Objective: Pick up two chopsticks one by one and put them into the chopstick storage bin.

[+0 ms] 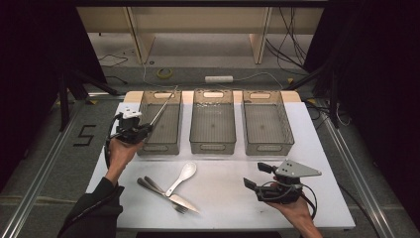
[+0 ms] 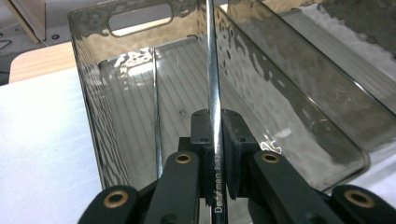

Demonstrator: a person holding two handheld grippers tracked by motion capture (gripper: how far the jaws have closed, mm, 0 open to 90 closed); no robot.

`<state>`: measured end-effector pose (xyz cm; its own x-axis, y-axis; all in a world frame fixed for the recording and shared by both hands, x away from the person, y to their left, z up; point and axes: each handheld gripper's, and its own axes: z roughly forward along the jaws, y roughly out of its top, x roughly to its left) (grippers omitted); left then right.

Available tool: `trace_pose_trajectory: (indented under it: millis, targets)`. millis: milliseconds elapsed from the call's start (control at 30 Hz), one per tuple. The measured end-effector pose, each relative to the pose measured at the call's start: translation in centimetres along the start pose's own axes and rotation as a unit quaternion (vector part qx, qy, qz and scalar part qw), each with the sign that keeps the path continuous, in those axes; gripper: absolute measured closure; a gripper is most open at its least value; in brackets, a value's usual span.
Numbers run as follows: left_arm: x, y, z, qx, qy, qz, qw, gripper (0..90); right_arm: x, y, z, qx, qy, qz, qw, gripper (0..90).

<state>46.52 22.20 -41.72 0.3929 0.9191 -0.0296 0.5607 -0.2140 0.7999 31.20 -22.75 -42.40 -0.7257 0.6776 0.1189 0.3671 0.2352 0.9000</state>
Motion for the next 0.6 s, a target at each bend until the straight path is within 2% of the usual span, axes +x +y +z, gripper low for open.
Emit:
trace_pose_trajectory:
  millis: [233, 600]
  targets:
    - [0.3, 0.0, 0.9, 0.012, 0.005, -0.01, 0.9999, 83.4, 0.1, 0.0, 0.0, 0.0, 0.003, 0.001, 1.0, 26.2]
    - [0.8, 0.0, 1.8, 0.033, 0.023, -0.029, 0.9988, 83.2, 0.1, 0.0, 0.1, 0.003, 0.01, -0.001, 0.9999, 26.3]
